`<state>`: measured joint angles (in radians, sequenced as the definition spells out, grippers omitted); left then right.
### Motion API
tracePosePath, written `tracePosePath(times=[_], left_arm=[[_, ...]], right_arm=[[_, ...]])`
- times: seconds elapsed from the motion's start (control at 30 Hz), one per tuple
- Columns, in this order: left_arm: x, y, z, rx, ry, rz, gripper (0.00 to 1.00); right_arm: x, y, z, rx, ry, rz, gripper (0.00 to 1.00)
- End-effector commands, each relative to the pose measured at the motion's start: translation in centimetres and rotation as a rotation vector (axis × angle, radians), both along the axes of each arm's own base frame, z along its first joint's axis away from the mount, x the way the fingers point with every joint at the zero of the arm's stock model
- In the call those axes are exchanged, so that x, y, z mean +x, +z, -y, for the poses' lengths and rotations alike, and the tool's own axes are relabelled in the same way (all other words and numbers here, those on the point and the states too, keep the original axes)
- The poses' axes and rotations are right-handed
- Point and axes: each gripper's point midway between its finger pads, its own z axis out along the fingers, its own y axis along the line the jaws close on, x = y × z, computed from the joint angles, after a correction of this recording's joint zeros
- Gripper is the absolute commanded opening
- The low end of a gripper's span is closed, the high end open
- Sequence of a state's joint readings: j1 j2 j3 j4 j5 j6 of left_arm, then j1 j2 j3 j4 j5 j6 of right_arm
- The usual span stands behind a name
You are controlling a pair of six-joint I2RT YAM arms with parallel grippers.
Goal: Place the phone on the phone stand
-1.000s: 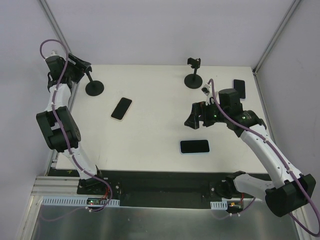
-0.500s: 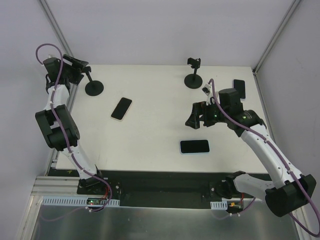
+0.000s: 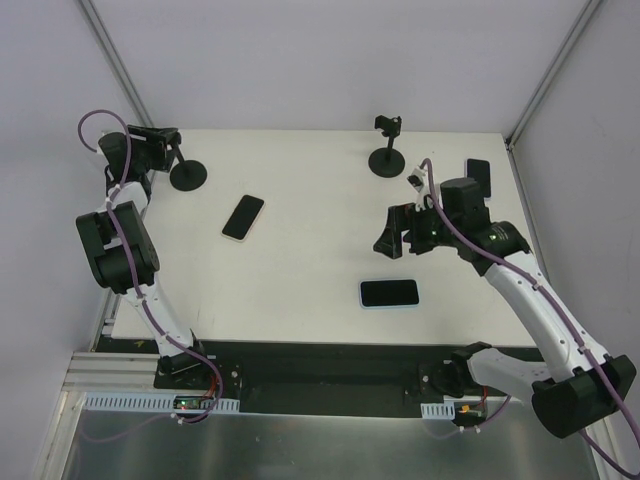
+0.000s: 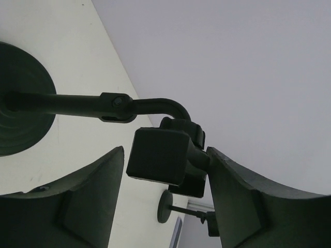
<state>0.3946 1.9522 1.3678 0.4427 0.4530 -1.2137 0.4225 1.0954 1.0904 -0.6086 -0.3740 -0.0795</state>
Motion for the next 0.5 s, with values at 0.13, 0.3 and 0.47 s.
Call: tracePosePath(times=[0.13, 0.3, 0.47], left_arm=[[0.7, 2.7, -0.9, 0.006, 0.024, 0.13, 0.49], [1.1, 3.2, -0.7, 0.008, -0.002, 0.148, 0.17], [-0.2, 5.5, 1.0, 0.028, -0.068, 0.213, 0.0]], right_arm=[[-0.3, 2.2, 0.7, 0.0, -0.017, 0.064, 0.96], [-0.5, 1.9, 0.8, -0.006, -0.021, 0.057, 0.96], [-0.6, 1.7, 1.0, -0.009, -0.029, 0.058, 0.96]])
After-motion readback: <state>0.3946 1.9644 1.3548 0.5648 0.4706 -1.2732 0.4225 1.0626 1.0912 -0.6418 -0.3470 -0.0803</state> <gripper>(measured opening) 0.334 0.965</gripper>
